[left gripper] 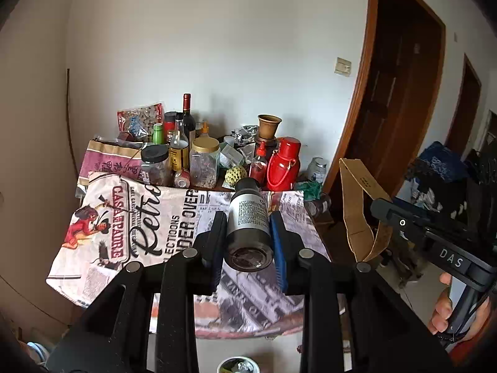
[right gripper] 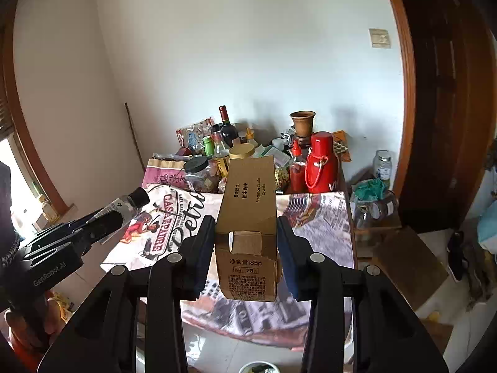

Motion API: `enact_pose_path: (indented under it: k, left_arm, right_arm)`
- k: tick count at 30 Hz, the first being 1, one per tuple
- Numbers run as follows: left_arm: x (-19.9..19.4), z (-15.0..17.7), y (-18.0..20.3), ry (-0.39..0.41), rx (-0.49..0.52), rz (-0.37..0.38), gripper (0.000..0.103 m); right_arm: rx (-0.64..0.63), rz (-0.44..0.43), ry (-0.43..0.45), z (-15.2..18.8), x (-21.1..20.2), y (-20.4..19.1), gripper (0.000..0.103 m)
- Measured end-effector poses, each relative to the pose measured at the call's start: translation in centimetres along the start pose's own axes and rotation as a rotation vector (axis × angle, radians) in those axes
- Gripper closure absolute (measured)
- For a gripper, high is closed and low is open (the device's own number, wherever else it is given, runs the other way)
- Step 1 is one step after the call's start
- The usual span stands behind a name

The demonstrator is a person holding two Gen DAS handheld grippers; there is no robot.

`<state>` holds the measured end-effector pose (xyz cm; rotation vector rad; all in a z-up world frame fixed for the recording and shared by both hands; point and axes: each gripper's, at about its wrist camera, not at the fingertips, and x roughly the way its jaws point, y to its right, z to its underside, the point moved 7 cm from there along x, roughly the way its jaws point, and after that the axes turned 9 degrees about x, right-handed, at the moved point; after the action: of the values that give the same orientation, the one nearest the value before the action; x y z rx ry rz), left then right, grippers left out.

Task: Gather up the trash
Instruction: 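Carry the box and bottle in both tools down over the white bucket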

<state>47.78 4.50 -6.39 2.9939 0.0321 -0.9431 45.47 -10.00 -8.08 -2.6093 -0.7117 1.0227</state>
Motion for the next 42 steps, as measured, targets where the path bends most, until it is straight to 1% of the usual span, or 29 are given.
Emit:
enact_pose_path:
  k: [6,13,17,22,26,32,34,38,42]
  left_arm:
    - [-5.1,4.1,-2.0,-0.006,0.013,0.038,0.076]
    - [-10.6,9.5,-4.1,-0.044,0.019,0.062,0.076]
    - [-11.9,12.3,-4.6,-0.09,0.008,0.083,0.076]
    - [-11.8,15.7,-4.6,-0.164,-0.001,0.101,0.076]
    - [-10.7,18.8,-4.2,-0.242,-0.02,0.114,0.076]
    - [-6.7,23.7,-2.7,-0.378,-0.048,0.115,0.076]
    - [-5.4,25.1,-2.2,-0.411,-0.054,0.113,0.076]
    - [-0.9,29.7,-0.9,-0.493,-0.075,0.113,0.076]
    - [4.6,35.5,-0.1,-0.585,-0.111,0.112,0.076]
  right_arm:
    - [0.022,0.041,0.014,4.4,-3.7,-3.1,0.067]
    - [0.059,0.082,-0.022,10.1,-7.0,-5.9,0.067]
    - [0.074,0.105,-0.078,12.9,-7.5,-6.3,0.067]
    - [0.073,0.126,-0.164,16.3,-7.0,-6.1,0.067]
    - [0.08,0.128,-0.241,18.9,-5.8,-5.4,0.067]
    - [0.093,0.112,-0.355,22.4,-2.5,-3.0,0.067]
    - [0.093,0.11,-0.384,23.7,-1.4,-2.0,0.067]
    - [0.067,0.134,-0.451,27.5,1.9,0.5,0.067]
    - [0.07,0.159,-0.553,33.0,6.2,4.0,0.067]
